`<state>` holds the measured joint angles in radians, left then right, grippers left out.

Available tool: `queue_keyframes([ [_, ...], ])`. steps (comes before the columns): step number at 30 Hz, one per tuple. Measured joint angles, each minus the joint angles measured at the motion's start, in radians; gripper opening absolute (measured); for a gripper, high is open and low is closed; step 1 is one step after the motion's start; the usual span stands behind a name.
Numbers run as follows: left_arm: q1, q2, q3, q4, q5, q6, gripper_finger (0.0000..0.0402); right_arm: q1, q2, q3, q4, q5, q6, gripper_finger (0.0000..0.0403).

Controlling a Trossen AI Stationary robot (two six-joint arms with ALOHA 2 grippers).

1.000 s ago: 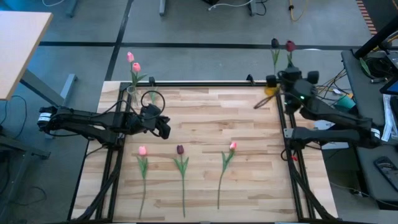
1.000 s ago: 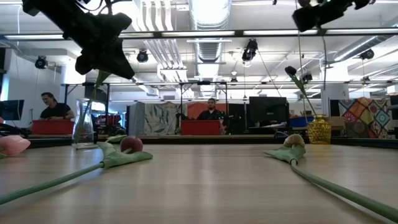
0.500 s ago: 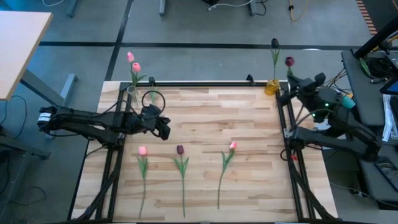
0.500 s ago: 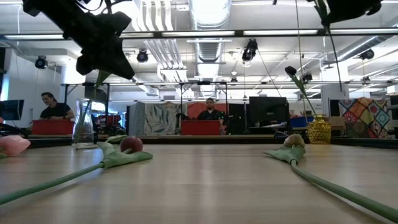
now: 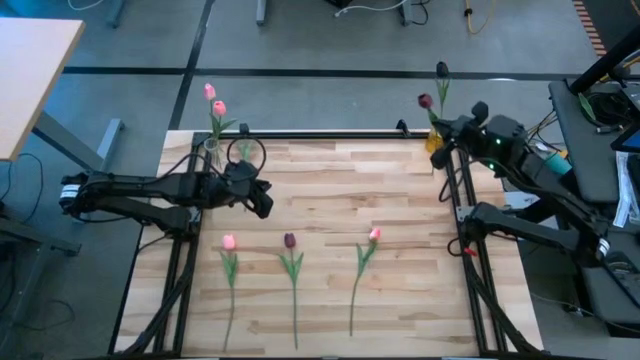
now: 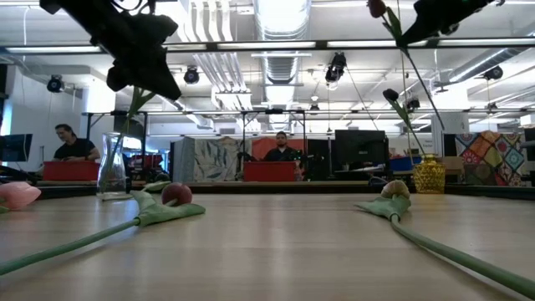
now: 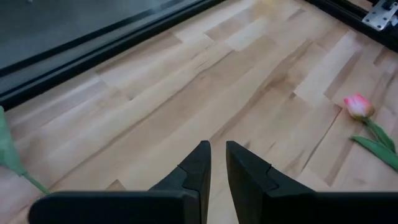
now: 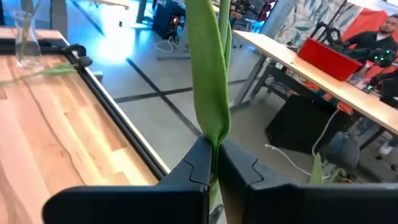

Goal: Sort flowers into vase by color
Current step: Put the top red flower into the yellow vase

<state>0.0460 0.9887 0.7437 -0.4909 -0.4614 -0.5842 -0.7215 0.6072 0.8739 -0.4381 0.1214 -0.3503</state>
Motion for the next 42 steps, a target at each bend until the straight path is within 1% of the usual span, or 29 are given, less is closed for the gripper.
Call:
queue_keyframes([
  [2, 0.000, 0.003, -0.004, 0.001, 0.000, 0.000, 0.0035, -0.009, 0.002, 0.024, -0.028, -0.002, -0.009, 0.0008],
  [4, 0.000, 0.004, -0.006, -0.001, 0.000, -0.002, 0.0035, -0.013, -0.018, 0.046, -0.057, 0.019, -0.017, 0.0008],
  [7, 0.002, 0.004, -0.006, 0.001, 0.000, -0.003, 0.0035, -0.012, -0.089, 0.070, -0.070, 0.094, -0.034, 0.0008],
  [10, 0.003, 0.004, -0.007, 0.001, 0.000, -0.005, 0.0035, -0.012, -0.192, 0.056, -0.057, 0.192, -0.039, 0.0008],
  [13, 0.003, 0.004, -0.007, 0.002, 0.000, -0.013, 0.0035, -0.012, -0.304, -0.006, -0.017, 0.299, -0.061, 0.0008],
  [16, 0.003, 0.004, -0.007, 0.002, -0.001, -0.015, 0.0035, -0.012, -0.410, -0.105, 0.132, 0.390, -0.112, 0.0008],
  [18, 0.004, 0.004, -0.007, 0.002, -0.003, -0.015, 0.0035, -0.012, -0.462, -0.183, 0.207, 0.424, -0.137, 0.0008],
  [20, 0.004, 0.004, -0.007, 0.002, -0.012, -0.015, 0.0035, -0.012, -0.504, -0.240, 0.313, 0.434, -0.134, 0.0008],
  [22, 0.004, 0.004, -0.007, 0.002, -0.013, -0.015, 0.0035, -0.013, -0.526, -0.286, 0.362, 0.468, -0.115, 0.0008],
  [25, 0.004, 0.004, -0.007, 0.003, -0.016, -0.016, 0.0035, -0.012, -0.521, -0.349, 0.370, 0.481, -0.076, 0.0008],
  [26, 0.004, 0.004, -0.007, 0.003, -0.015, -0.016, 0.0035, -0.012, -0.516, -0.362, 0.398, 0.485, -0.075, 0.0008],
  [30, 0.004, 0.004, -0.006, 0.003, -0.016, -0.016, 0.0035, -0.012, -0.483, -0.395, 0.511, 0.553, -0.116, 0.0008],
  [34, 0.004, 0.004, -0.006, 0.004, -0.017, -0.016, 0.0035, -0.012, -0.438, -0.400, 0.601, 0.586, -0.167, 0.0008],
  [38, 0.004, 0.004, -0.006, 0.003, -0.019, -0.008, 0.0035, -0.027, -0.370, -0.406, 0.635, 0.586, -0.174, 0.0008],
  [41, 0.004, 0.004, -0.006, 0.003, -0.019, -0.006, 0.0035, -0.068, -0.308, -0.415, 0.666, 0.572, -0.174, 0.0008],
  [42, 0.004, 0.004, -0.006, 0.003, -0.019, -0.003, 0.0035, -0.087, -0.287, -0.418, 0.678, 0.551, -0.173, 0.0008],
])
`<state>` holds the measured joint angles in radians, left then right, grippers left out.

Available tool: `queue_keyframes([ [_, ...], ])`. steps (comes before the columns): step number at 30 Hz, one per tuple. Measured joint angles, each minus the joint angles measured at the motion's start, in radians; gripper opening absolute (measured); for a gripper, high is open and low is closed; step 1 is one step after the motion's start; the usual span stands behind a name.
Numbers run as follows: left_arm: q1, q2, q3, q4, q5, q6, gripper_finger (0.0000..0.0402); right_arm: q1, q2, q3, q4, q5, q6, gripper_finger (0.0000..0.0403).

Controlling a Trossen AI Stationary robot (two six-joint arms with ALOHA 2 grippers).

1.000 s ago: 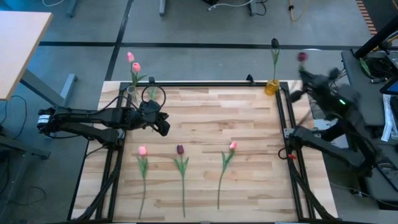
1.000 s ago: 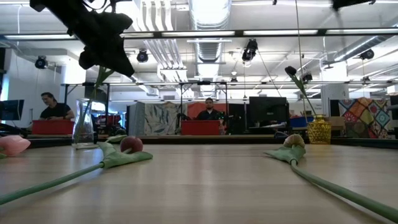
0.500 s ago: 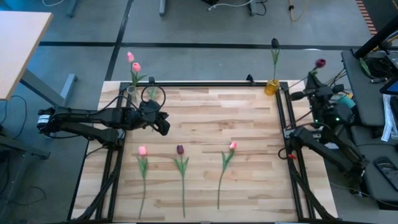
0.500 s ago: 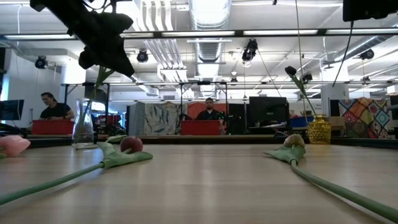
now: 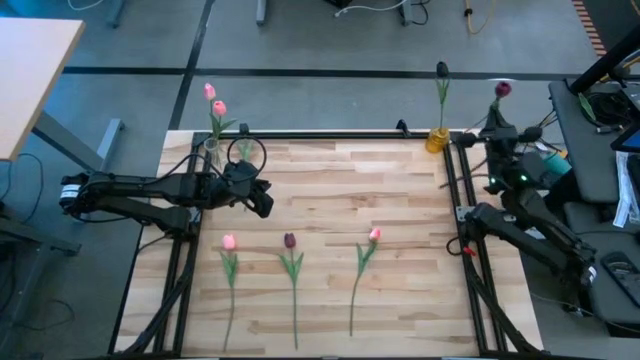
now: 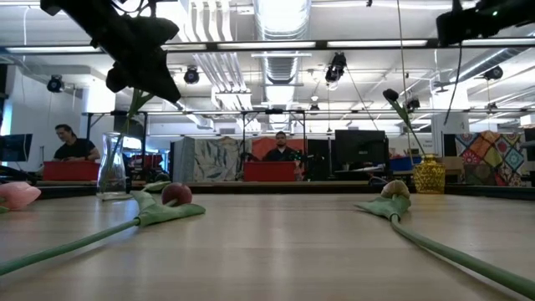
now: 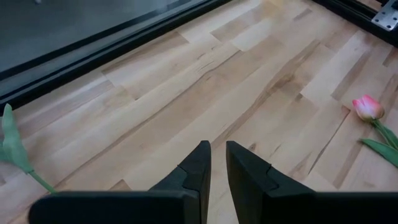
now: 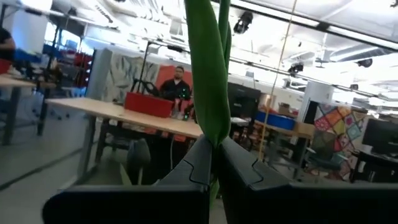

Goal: Sort flowers into vase by color
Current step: Put the top red flower into the yellow vase

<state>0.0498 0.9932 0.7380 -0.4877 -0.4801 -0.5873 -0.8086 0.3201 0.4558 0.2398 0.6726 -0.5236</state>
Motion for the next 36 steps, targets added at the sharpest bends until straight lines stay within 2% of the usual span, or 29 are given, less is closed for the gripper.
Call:
queue_keyframes([
  [9, 0.000, 0.000, 0.000, 0.000, 0.000, 0.002, 0.0035, -0.215, 0.135, -0.019, 0.102, -0.113, 0.099, 0.0008],
  [13, 0.000, 0.000, 0.000, 0.000, 0.000, 0.002, 0.0035, -0.281, 0.173, -0.044, 0.176, -0.122, 0.155, 0.0008],
  [22, 0.000, 0.000, 0.000, 0.001, 0.000, -0.002, 0.0035, -0.283, 0.160, -0.100, 0.208, -0.069, 0.334, 0.0008],
  [27, 0.000, 0.000, 0.001, 0.000, 0.000, -0.005, 0.0035, -0.283, 0.138, -0.116, 0.214, -0.067, 0.366, 0.0008],
  [32, 0.000, 0.000, 0.010, 0.000, 0.001, -0.003, 0.0035, -0.285, 0.117, -0.091, 0.193, -0.069, 0.263, 0.0008],
  [36, 0.000, 0.000, 0.022, -0.003, 0.001, 0.002, 0.0035, -0.285, 0.088, -0.022, 0.060, -0.136, 0.221, 0.0008],
])
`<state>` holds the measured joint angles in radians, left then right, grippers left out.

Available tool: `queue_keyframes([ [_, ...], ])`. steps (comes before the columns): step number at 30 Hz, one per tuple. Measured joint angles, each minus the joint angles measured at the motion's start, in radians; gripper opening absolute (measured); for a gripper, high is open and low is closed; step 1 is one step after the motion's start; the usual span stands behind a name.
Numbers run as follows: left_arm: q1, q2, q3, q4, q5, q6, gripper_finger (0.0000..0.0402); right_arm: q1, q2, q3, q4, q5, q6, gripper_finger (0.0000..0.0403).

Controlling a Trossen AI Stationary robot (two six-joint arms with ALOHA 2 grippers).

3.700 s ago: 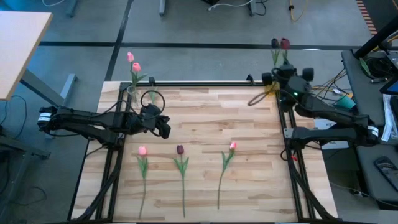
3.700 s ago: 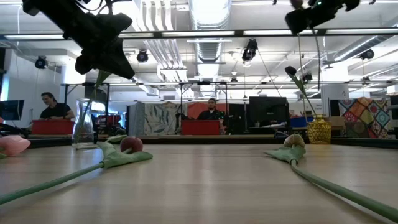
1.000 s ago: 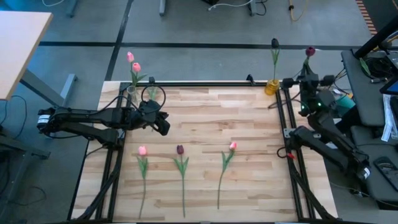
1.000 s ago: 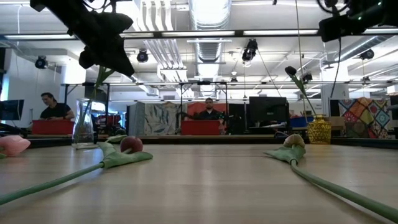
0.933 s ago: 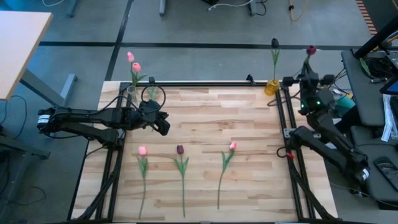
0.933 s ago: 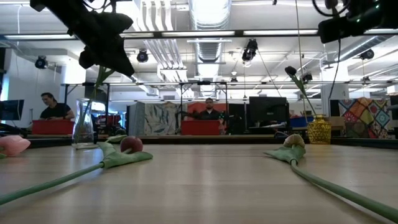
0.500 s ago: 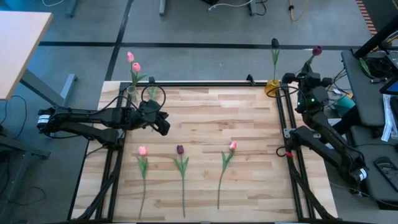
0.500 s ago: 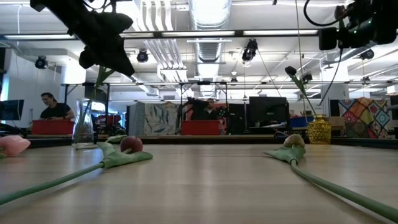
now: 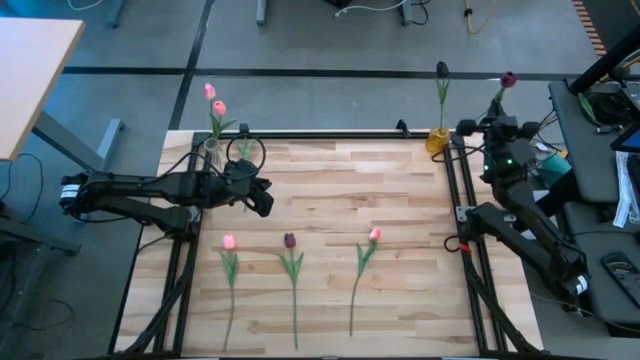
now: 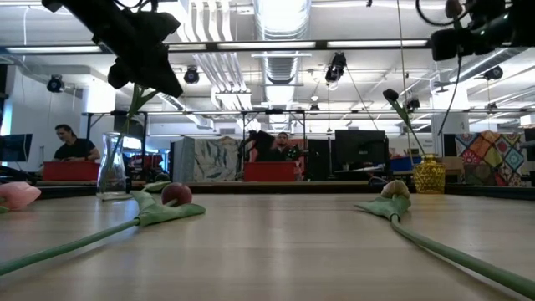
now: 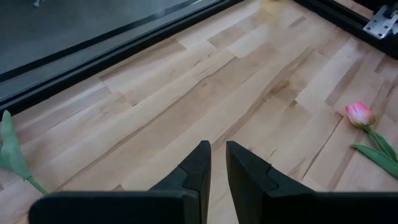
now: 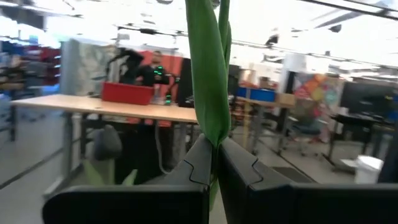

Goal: Sort flowers into vase by color
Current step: Put the top red flower into the yellow vase

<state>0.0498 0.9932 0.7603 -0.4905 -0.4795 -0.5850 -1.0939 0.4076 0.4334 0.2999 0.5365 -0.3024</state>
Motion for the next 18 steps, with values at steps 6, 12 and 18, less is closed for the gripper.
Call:
queue_keyframes([
  [6, 0.003, 0.000, 0.000, -0.006, 0.000, 0.000, 0.0035, -0.070, -0.006, 0.066, -0.147, -0.152, 0.028, 0.0008],
  [12, 0.016, 0.000, 0.000, -0.006, 0.000, 0.000, 0.0035, -0.184, 0.046, 0.091, -0.168, -0.289, 0.095, 0.0008],
  [18, 0.027, 0.000, 0.000, -0.006, 0.000, 0.000, 0.0035, -0.200, 0.077, 0.095, -0.101, -0.235, 0.134, 0.0008],
])
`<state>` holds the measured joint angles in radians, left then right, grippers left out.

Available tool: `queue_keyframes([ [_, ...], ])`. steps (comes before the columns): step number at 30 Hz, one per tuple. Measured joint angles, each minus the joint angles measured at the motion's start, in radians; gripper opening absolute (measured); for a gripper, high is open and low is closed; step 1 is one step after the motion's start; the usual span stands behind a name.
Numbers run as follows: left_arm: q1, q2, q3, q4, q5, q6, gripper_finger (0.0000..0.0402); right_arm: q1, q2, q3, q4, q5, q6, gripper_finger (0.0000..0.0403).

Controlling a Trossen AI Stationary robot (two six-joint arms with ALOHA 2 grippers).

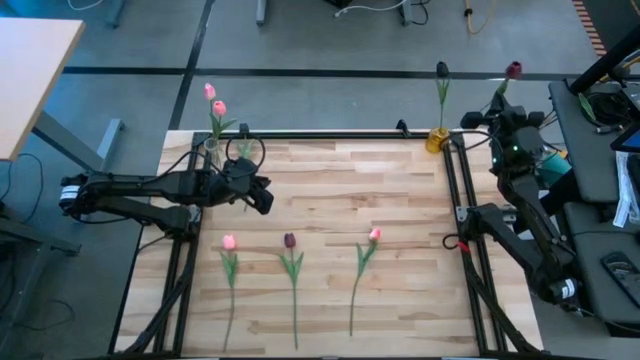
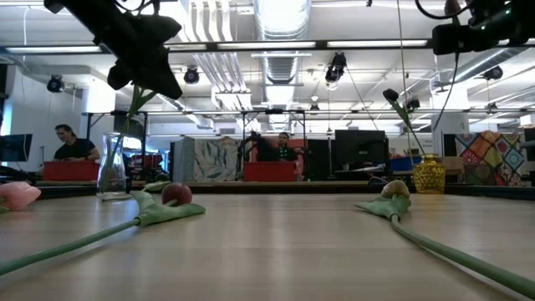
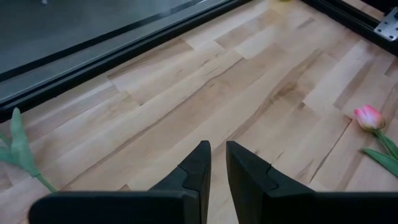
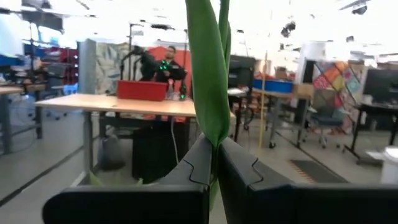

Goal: Sort flowers into vase by color
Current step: Put the top red flower into the yellow vase

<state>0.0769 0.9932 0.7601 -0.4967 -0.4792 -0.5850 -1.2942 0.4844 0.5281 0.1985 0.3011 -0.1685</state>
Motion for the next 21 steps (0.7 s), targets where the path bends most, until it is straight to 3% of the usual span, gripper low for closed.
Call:
queue_keyframes([
  [6, 0.006, 0.000, 0.000, 0.000, 0.000, 0.000, 0.0035, 0.004, -0.040, -0.015, -0.031, 0.040, 0.046, 0.0008],
  [11, 0.006, 0.000, 0.000, 0.000, 0.000, -0.003, 0.0035, 0.055, -0.160, -0.011, -0.144, 0.030, 0.067, 0.0008],
  [17, 0.006, 0.000, 0.000, 0.001, 0.057, -0.001, 0.0035, 0.163, -0.321, 0.032, -0.343, -0.087, 0.105, 0.0008],
  [21, 0.006, 0.000, 0.000, 0.001, 0.085, 0.000, 0.0035, 0.221, -0.358, 0.068, -0.483, -0.188, 0.130, 0.0008],
])
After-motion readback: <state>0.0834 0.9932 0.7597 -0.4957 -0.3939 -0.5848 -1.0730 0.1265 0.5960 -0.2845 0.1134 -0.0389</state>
